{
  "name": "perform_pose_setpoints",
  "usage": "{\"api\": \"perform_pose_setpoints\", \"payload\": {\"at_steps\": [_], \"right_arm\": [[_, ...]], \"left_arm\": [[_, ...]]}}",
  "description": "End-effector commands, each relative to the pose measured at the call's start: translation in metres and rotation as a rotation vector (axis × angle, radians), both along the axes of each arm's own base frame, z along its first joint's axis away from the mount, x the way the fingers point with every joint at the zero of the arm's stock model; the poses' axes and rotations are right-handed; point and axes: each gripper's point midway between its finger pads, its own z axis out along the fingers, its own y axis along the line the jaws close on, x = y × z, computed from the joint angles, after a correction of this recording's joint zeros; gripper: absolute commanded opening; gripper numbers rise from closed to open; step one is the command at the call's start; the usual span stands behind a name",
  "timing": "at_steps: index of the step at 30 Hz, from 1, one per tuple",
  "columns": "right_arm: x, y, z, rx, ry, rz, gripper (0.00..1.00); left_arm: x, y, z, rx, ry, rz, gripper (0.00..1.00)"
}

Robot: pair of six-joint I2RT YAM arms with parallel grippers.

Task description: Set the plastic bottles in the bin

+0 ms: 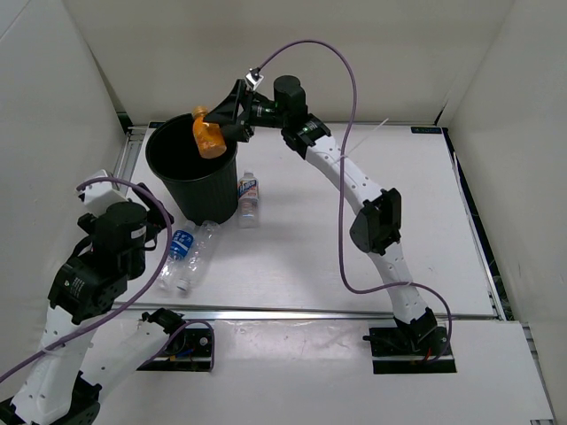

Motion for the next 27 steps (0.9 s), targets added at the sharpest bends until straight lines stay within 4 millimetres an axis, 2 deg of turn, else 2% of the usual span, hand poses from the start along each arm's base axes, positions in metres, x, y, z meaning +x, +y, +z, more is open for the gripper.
{"api": "perform_pose_setpoints", "payload": {"at_steps": [1, 4, 6, 7, 9, 10, 11, 12, 13, 15, 16, 18, 19, 21, 22, 23, 24, 26, 27], "right_arm": [[-0.003, -0.005, 0.026, 0.043, -0.071, -0.004, 0.95], [-0.008, -0.009, 0.035, 0.040, -0.080, -0.004, 1.00], [-0.016, -0.019, 0.056, 0.040, -0.166, -0.026, 1.00], [-0.019, -0.035, 0.076, 0.030, -0.199, -0.062, 1.00], [0.001, -0.057, 0.073, -0.037, -0.246, -0.193, 1.00], [0.005, -0.085, 0.087, -0.069, -0.248, -0.273, 1.00], [0.014, -0.100, 0.083, -0.108, -0.248, -0.336, 1.00], [0.026, -0.111, 0.049, -0.185, -0.186, -0.380, 1.00], [0.032, -0.136, 0.052, -0.207, -0.170, -0.445, 1.00], [0.041, -0.159, 0.013, -0.307, -0.074, -0.499, 1.00], [0.043, -0.170, -0.021, -0.364, -0.014, -0.489, 1.00], [0.031, -0.172, -0.047, -0.402, 0.037, -0.419, 1.00], [0.030, -0.168, -0.075, -0.436, 0.082, -0.374, 1.00], [0.023, -0.168, -0.109, -0.510, 0.168, -0.321, 1.00], [0.024, -0.165, -0.134, -0.548, 0.215, -0.291, 1.00], [0.022, -0.164, -0.145, -0.568, 0.250, -0.274, 1.00], [0.020, -0.160, -0.166, -0.603, 0.254, -0.245, 1.00], [0.023, -0.157, -0.180, -0.640, 0.225, -0.244, 1.00], [0.023, -0.152, -0.198, -0.678, 0.233, -0.234, 1.00]], "left_arm": [[0.002, -0.005, 0.003, 0.001, 0.008, -0.029, 1.00], [0.002, -0.005, 0.003, 0.001, 0.008, -0.029, 1.00], [0.003, -0.007, 0.004, -0.016, -0.001, -0.033, 1.00], [0.003, -0.007, 0.001, -0.012, 0.007, -0.033, 1.00], [0.002, -0.007, 0.003, -0.025, -0.004, -0.030, 1.00], [0.002, -0.007, -0.001, -0.020, 0.004, -0.030, 1.00], [0.000, -0.006, 0.001, -0.034, -0.009, -0.027, 1.00], [0.000, -0.005, -0.001, -0.026, -0.004, -0.019, 1.00], [0.000, -0.005, -0.003, -0.028, -0.008, -0.019, 1.00], [-0.002, -0.003, -0.005, -0.030, -0.010, -0.019, 1.00], [-0.002, -0.003, -0.007, -0.033, -0.017, -0.019, 1.00], [-0.003, -0.003, -0.013, -0.028, -0.006, -0.019, 1.00], [-0.002, -0.003, -0.012, -0.032, -0.014, -0.019, 1.00], [-0.003, -0.003, -0.018, -0.025, -0.002, -0.019, 1.00], [-0.003, -0.003, -0.019, -0.025, -0.002, -0.019, 1.00], [-0.003, -0.003, -0.019, -0.025, -0.002, -0.019, 1.00], [-0.003, -0.003, -0.019, -0.025, -0.002, -0.019, 1.00], [-0.003, -0.003, -0.022, -0.021, 0.006, -0.019, 1.00], [-0.003, -0.003, -0.022, -0.021, 0.006, -0.019, 1.00]]}}
